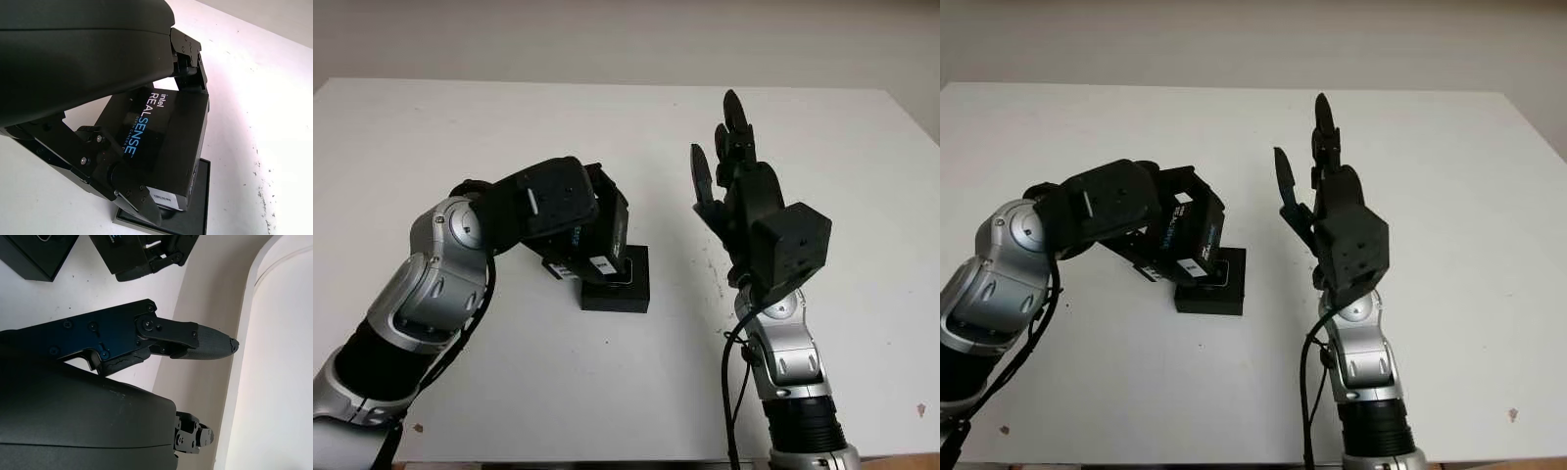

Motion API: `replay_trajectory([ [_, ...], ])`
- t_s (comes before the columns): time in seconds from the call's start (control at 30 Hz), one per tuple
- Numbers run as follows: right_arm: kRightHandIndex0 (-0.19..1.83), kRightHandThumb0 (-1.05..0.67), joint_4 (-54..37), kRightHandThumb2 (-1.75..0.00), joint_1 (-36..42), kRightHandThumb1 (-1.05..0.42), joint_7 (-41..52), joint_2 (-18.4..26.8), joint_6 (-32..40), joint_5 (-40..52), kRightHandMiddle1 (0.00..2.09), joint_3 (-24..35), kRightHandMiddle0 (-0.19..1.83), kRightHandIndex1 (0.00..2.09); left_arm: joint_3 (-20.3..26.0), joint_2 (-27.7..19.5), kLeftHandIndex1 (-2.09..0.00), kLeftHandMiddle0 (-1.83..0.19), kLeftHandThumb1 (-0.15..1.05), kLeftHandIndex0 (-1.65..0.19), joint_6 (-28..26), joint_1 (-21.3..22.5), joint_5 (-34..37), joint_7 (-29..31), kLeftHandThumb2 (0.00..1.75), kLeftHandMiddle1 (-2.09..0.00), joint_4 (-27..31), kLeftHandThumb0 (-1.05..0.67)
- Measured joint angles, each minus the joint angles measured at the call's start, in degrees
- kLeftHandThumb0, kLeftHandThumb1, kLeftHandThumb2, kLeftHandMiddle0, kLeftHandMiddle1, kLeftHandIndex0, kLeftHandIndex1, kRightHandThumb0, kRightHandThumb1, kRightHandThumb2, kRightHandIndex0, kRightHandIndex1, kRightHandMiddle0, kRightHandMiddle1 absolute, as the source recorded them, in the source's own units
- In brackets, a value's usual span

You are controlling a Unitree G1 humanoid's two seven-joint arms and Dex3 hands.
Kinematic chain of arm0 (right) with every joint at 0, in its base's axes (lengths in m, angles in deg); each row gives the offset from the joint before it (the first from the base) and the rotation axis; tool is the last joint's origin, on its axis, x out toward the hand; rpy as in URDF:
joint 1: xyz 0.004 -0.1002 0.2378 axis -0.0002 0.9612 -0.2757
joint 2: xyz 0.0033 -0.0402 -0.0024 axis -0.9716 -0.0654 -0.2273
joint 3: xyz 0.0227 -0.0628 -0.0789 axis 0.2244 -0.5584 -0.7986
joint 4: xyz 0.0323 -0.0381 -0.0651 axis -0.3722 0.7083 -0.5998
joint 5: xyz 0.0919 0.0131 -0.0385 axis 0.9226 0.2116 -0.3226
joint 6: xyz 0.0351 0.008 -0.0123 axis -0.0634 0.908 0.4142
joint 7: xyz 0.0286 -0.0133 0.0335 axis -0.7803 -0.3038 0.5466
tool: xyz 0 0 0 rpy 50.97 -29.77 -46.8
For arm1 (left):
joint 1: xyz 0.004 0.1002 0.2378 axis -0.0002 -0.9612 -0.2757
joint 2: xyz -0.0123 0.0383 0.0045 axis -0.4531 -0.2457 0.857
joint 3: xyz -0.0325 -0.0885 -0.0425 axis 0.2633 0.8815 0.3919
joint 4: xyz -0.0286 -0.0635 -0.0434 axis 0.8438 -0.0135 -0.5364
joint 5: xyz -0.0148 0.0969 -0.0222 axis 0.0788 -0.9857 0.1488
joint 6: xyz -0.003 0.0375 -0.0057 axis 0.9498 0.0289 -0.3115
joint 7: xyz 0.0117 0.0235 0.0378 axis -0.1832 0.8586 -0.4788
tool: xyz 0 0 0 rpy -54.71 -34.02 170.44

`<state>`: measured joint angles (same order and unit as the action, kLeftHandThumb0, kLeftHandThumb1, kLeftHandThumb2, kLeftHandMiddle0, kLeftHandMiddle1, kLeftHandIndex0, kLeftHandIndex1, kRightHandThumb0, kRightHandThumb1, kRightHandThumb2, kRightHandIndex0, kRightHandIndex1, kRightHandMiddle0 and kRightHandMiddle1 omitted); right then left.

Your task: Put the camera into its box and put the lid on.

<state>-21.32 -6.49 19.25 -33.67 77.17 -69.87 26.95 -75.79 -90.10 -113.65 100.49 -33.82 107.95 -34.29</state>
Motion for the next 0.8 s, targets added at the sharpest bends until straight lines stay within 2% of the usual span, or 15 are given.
replay_trajectory([
  [0.17,-0.09,-0.69,0.0,-0.54,-0.1,-1.05,-0.1,-0.2,0.4,0.4,0.16,0.3,-0.09,0.09,0.0,0.0,-1.6,-0.41,0.94,-0.3,-0.3,-0.2,0.8,1.3,0.05,-1.68,0.0,-0.19],
  [0.37,-0.07,-0.69,0.0,-0.53,-0.2,-1.05,-0.5,-0.6,0.4,0.3,0.17,0.3,-0.08,0.09,0.0,0.0,-1.64,-0.42,0.94,-0.33,-5.2,-0.2,3.1,3.8,0.05,-1.71,-0.1,-0.23],
  [0.6,-0.06,-0.69,0.1,-0.53,-0.2,-1.05,-0.8,-1.0,0.3,0.1,0.17,0.1,-0.07,0.09,-0.9,0.3,-1.57,-0.43,0.93,-0.35,-8.7,1.0,3.9,3.5,0.05,-1.65,-0.9,-0.23],
  [0.8,-0.05,-0.69,0.1,-0.54,-0.1,-1.05,-1.2,-1.1,-0.6,-1.0,0.17,-0.3,-0.07,0.09,-2.2,1.4,-1.52,-0.46,0.94,-0.33,-8.1,1.1,4.0,2.1,0.06,-1.6,-1.9,-0.2],
])
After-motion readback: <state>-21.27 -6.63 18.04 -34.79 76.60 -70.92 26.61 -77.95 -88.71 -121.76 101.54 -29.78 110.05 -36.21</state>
